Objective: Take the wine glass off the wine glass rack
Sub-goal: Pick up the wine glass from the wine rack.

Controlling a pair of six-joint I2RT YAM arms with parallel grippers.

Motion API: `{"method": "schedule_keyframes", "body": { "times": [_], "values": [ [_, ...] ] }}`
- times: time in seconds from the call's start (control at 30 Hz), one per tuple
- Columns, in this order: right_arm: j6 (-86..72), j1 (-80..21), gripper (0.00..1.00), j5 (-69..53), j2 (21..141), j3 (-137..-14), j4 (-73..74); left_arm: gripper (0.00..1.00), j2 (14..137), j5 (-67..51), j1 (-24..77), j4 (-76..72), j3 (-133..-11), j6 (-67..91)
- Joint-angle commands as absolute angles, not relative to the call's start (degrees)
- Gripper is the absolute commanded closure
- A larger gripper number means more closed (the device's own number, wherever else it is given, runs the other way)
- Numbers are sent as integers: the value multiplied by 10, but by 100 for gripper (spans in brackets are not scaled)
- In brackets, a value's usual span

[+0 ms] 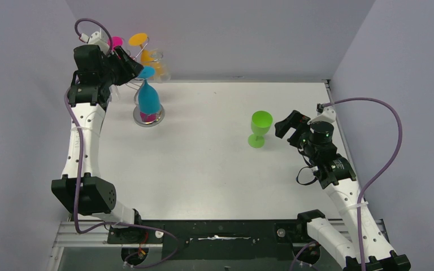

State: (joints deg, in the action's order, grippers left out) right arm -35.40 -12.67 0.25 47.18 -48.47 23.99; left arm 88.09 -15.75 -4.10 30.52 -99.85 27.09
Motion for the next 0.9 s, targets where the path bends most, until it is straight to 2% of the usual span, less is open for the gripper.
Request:
{"method": "schedule_keyframes", "body": {
  "times": [0.0,0.33,0.5,0.87],
  "values": [
    [-366,-122,2,14,466,-499,223,53,882,-187,-49,269,-999,282],
    [-368,-122,2,13,466,-496,233,49,901,-169,-58,288,-1039,261],
    [-367,-122,2,20,459,-495,236,48,927,-199,-58,301,-1060,252],
    [-371,-122,2,18,450,-487,244,55,936,-195,-58,325,-1073,263]
  ]
}}
